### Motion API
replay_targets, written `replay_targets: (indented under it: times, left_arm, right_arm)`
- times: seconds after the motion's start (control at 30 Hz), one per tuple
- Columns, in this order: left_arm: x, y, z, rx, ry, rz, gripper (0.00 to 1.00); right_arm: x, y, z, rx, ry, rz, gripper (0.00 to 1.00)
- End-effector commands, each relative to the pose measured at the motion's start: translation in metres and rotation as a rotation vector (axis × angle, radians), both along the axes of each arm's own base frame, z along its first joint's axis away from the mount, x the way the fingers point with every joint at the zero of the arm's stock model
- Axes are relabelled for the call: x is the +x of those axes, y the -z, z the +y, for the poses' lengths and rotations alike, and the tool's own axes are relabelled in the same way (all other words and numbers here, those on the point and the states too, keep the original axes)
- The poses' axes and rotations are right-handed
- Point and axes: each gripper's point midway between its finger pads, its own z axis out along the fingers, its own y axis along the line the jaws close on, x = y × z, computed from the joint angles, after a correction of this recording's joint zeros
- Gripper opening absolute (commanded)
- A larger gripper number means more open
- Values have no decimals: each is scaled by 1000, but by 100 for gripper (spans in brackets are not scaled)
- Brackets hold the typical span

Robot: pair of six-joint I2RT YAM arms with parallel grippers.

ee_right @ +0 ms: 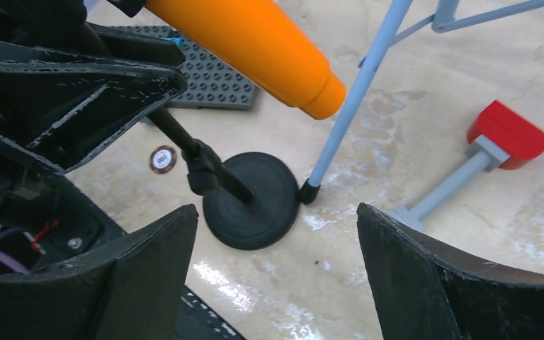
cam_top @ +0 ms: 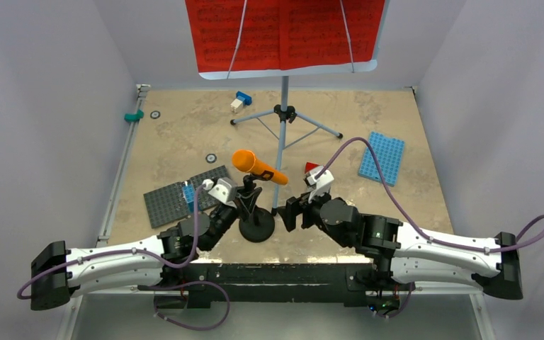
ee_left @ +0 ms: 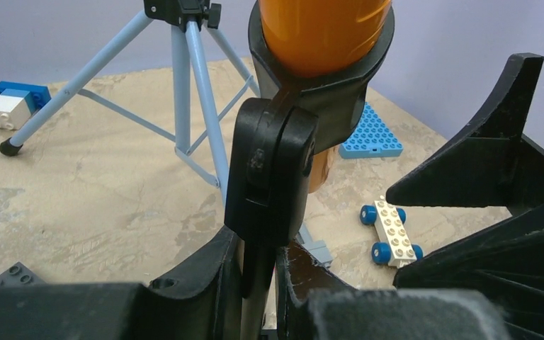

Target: Pack up the instrument practice props

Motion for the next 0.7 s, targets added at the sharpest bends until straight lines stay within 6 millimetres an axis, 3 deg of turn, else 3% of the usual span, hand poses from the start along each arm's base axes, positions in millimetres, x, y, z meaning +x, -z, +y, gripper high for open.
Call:
replay_targets:
  times: [0.0, 0.33, 0.67]
  left_arm:
    - [-22, 109, 19, 315, 8, 262, 0]
    - [-16, 95, 20, 496, -22, 275, 0]
    - [-27, 132, 11, 517, 5, 357, 0]
  right_arm:
    - [-15, 12, 9, 61, -62, 139, 86]
    - [-15, 25, 7, 32, -44, 169, 84]
    - [-18, 34, 9, 29, -55, 189, 84]
